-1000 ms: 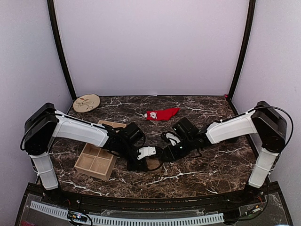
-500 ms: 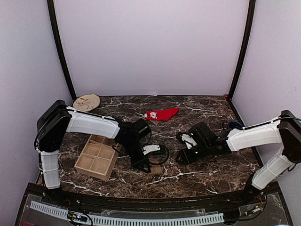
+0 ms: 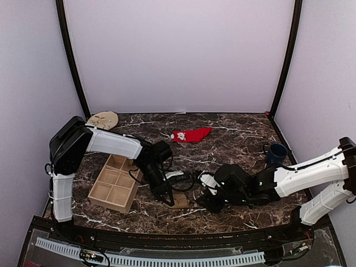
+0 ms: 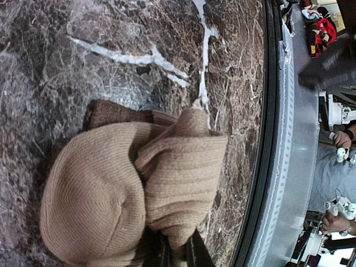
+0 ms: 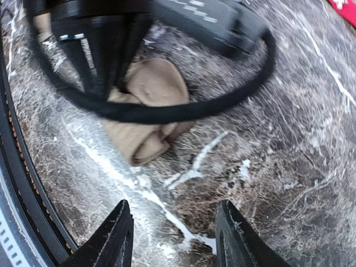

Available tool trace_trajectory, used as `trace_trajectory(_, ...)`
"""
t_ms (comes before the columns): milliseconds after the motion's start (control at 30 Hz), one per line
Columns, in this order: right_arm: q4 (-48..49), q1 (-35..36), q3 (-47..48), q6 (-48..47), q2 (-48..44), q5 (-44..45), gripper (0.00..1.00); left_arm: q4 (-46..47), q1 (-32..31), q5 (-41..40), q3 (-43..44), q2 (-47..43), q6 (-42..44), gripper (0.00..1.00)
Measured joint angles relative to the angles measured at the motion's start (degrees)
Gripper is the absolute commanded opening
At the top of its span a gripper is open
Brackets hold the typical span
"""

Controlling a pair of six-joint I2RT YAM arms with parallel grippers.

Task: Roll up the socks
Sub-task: Roll the sock at the center of the board.

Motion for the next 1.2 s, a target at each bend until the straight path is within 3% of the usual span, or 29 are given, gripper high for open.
trace_trajectory(367,1.22,8.92,3.39,-10.05,7.48,7.52,0.51,-1.73,1.36,4.09,0.81,1.97,1.84,0.04)
trace_trajectory(633,3.50,9.40,7.67,-15.67,14.45,9.70,0.58,-3.15,1.46,5.53,0.81,2.67,4.39,0.04)
trace_trajectory(900,5.03,9.40,9.99,-19.58,19.37,9.64,0.58,-4.35,1.49,5.68,0.85,2.80,6.16,0.04)
trace_trajectory(1200,5.86,8.72,10.97,-22.23,21.66,8.92,0.51,-5.16,1.51,5.77,0.85,2.86,7.39,0.04)
